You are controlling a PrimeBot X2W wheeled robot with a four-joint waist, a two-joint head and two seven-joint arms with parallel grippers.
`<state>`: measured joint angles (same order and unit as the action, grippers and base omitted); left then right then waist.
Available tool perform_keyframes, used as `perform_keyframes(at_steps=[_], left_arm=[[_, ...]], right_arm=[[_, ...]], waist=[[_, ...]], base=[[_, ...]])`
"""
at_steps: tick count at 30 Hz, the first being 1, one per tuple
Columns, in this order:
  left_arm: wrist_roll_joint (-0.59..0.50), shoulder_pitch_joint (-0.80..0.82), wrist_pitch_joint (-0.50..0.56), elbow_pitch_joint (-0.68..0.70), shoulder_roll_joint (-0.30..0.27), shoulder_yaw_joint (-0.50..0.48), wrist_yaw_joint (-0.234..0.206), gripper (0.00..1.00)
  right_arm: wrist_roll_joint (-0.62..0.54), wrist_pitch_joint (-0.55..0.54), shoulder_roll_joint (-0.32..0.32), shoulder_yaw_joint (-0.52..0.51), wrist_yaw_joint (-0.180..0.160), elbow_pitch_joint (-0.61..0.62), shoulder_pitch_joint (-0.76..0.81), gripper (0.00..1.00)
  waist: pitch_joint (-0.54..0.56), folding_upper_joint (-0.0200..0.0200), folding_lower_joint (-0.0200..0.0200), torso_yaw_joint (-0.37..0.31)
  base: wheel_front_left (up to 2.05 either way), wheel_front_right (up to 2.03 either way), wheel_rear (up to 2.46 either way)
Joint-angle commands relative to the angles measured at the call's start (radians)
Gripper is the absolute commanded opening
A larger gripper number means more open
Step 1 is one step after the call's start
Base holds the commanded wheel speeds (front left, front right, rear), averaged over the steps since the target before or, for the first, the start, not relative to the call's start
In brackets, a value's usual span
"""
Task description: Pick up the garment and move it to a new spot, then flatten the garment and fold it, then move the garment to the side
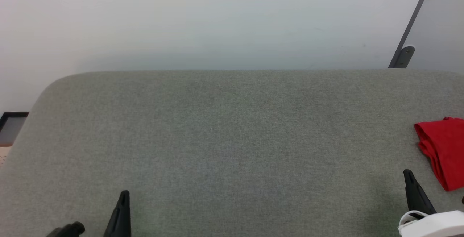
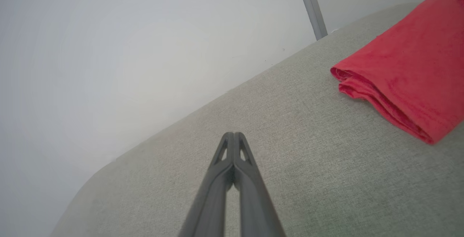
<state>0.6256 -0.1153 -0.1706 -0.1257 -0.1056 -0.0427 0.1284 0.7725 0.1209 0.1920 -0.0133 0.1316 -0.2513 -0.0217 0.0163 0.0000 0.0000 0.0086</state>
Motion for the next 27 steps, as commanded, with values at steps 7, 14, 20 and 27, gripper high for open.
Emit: perform_keyframes(at_steps=[7, 14, 20, 27], left_arm=[[0.123, 0.046, 0.026, -0.003, -0.002, -0.006, 0.001, 0.00], [0.220, 0.065, 0.050, -0.014, 0.001, -0.008, 0.002, 0.00], [0.298, 0.081, 0.070, -0.023, 0.003, -0.011, 0.002, 0.00], [0.381, 0.098, 0.091, -0.034, 0.006, -0.014, 0.002, 0.00]], right_arm=[[0.103, -0.029, -0.011, -0.018, 0.000, 0.015, -0.036, 0.00], [0.183, -0.051, -0.025, -0.028, 0.000, 0.014, -0.042, 0.00], [0.247, -0.069, -0.036, -0.035, -0.001, 0.014, -0.047, 0.00], [0.317, -0.088, -0.049, -0.043, -0.001, 0.014, -0.053, 0.00]], waist=[[-0.001, 0.0000, 0.0000, -0.001], [-0.003, 0.0000, 0.0000, -0.001], [-0.004, 0.0000, 0.0000, -0.002], [-0.005, 0.0000, 0.0000, -0.002]], base=[[0.00, 0.00, 0.00], [0.00, 0.00, 0.00], [0.00, 0.00, 0.00], [0.00, 0.00, 0.00]])
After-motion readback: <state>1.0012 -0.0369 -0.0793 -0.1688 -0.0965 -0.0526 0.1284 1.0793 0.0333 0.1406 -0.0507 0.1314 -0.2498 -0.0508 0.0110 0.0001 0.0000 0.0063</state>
